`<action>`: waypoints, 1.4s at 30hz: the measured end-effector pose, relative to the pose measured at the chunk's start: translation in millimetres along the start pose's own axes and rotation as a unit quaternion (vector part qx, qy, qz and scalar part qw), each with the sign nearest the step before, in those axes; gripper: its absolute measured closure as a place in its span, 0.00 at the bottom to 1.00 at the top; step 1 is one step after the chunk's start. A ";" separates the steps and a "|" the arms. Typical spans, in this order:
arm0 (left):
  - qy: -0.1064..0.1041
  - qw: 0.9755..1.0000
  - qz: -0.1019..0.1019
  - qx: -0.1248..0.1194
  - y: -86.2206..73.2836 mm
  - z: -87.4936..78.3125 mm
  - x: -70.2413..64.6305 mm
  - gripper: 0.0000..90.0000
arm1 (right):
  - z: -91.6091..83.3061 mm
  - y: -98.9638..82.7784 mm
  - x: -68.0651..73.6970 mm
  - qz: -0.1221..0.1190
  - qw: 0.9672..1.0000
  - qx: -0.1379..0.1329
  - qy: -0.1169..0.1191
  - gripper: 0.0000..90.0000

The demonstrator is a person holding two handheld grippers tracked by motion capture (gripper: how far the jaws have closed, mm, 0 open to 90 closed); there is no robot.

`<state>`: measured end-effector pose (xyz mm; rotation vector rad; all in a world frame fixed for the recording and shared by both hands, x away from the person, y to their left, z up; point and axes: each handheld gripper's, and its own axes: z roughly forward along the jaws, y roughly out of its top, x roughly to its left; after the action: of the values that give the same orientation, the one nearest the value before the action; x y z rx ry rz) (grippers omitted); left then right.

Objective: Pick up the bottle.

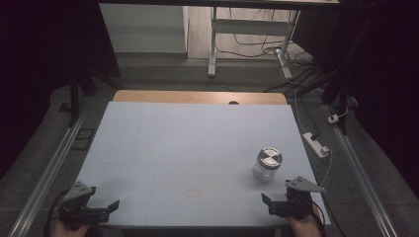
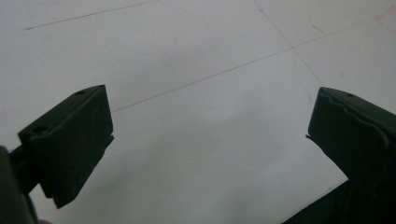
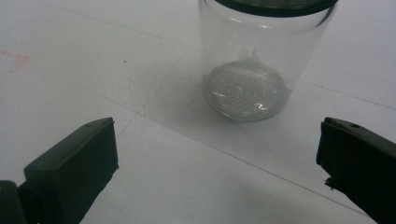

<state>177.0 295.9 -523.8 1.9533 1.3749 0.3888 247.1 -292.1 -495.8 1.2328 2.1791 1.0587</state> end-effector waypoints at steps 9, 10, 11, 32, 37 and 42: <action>-0.002 1.000 0.004 0.004 0.3 0.9 -0.4 0.02 | 1.0 0.4 -1.4 0.003 1.000 0.005 0.015 0.00; -0.003 1.000 0.005 0.007 0.5 1.4 -0.6 0.02 | 1.0 0.4 -1.4 0.003 1.000 0.005 0.015 0.00; -0.003 1.000 0.005 0.008 0.7 1.8 -0.8 0.02 | 1.3 0.5 -1.1 0.000 1.000 0.007 0.017 0.00; -0.008 1.000 0.000 0.009 0.9 2.2 0.6 0.02 | 2.8 3.4 -0.8 -0.008 0.999 0.001 0.032 0.00; -0.009 1.000 0.000 0.010 0.8 2.0 1.2 0.02 | 3.6 6.5 -0.3 -0.014 0.999 -0.004 0.038 0.00; -0.009 1.000 -0.001 0.010 0.9 2.2 1.1 0.02 | 5.9 7.5 0.0 -0.015 0.999 -0.004 0.045 0.00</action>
<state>179.3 296.0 -524.9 1.9673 1.3738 0.3573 255.0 -287.3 -493.6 1.1658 2.2503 1.1300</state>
